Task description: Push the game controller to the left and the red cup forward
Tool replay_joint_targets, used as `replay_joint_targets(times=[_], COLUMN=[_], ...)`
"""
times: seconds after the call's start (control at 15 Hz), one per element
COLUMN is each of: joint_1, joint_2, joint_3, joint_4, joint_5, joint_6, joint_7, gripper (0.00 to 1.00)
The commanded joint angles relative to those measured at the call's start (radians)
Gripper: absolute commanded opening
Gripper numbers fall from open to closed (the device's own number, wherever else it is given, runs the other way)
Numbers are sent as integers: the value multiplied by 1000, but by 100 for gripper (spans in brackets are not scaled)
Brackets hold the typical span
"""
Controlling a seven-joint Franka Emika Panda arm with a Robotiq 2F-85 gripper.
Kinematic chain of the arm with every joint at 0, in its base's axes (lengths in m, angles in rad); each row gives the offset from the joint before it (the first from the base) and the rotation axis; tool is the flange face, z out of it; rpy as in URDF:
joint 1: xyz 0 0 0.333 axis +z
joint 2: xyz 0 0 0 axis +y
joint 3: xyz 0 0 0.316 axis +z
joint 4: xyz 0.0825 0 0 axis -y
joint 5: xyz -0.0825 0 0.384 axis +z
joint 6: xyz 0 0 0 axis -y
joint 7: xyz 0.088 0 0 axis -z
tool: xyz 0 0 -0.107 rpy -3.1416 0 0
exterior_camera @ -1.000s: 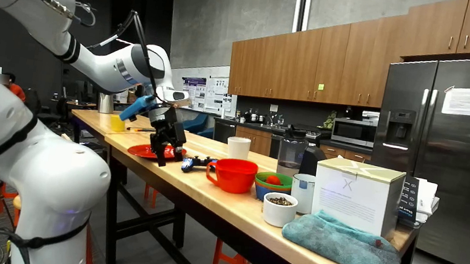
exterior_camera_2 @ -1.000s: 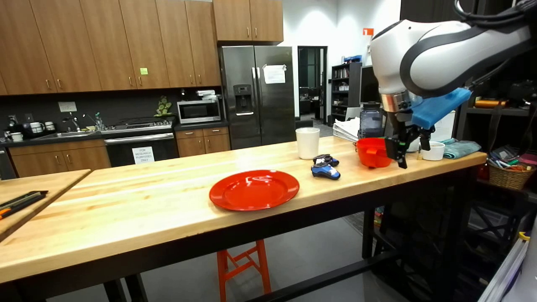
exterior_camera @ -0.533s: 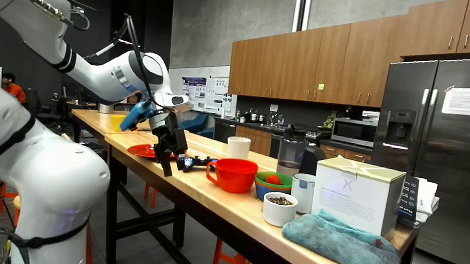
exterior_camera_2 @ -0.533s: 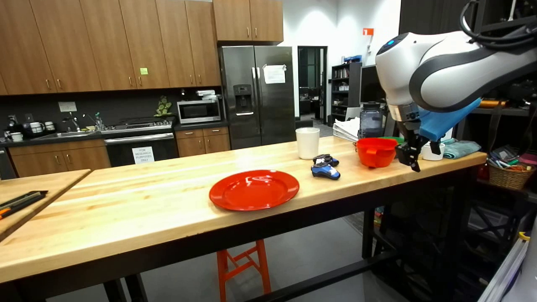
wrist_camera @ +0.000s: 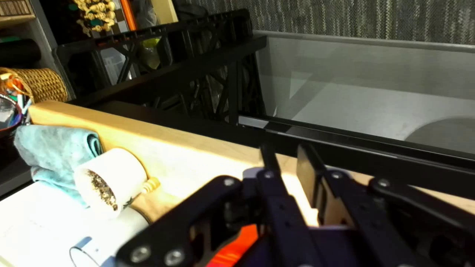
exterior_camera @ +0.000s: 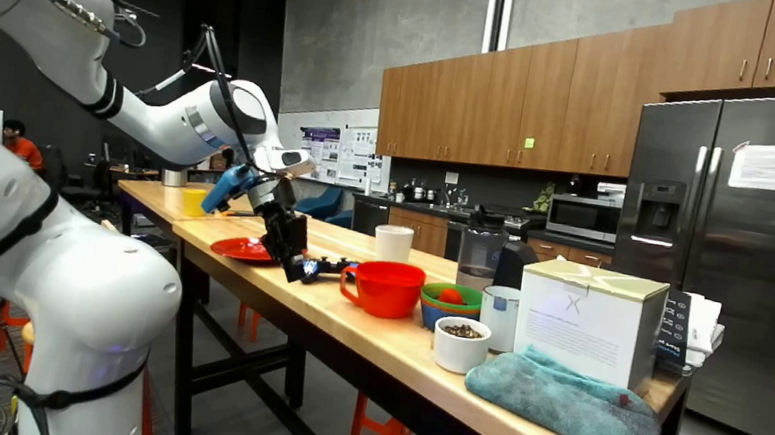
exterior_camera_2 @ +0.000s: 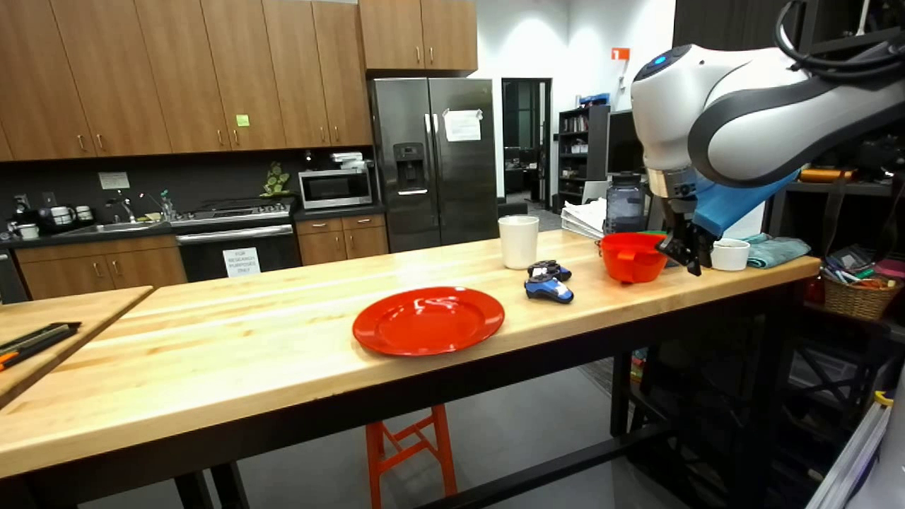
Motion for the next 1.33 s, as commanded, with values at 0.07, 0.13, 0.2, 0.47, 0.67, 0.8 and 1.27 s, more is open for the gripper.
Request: replay_joint_targets(times=[0.07,0.13,0.2,0.47,0.67,0.8,1.27], joint_1=[42,60,75,126,162,199,283], joint_2=[63,85,107,221,340,426,569], joint_3=[38,53,71,151,192,202,194], joint_4=[76,99,121,236,384,495,656], joint_5=[67,98,123,181,215,258,281], joint_6=[29,27,26,19,19,21,42], joint_7=[13,13,16,21,21,-5,-48], gripper=[0,0,0,26,37,50,74])
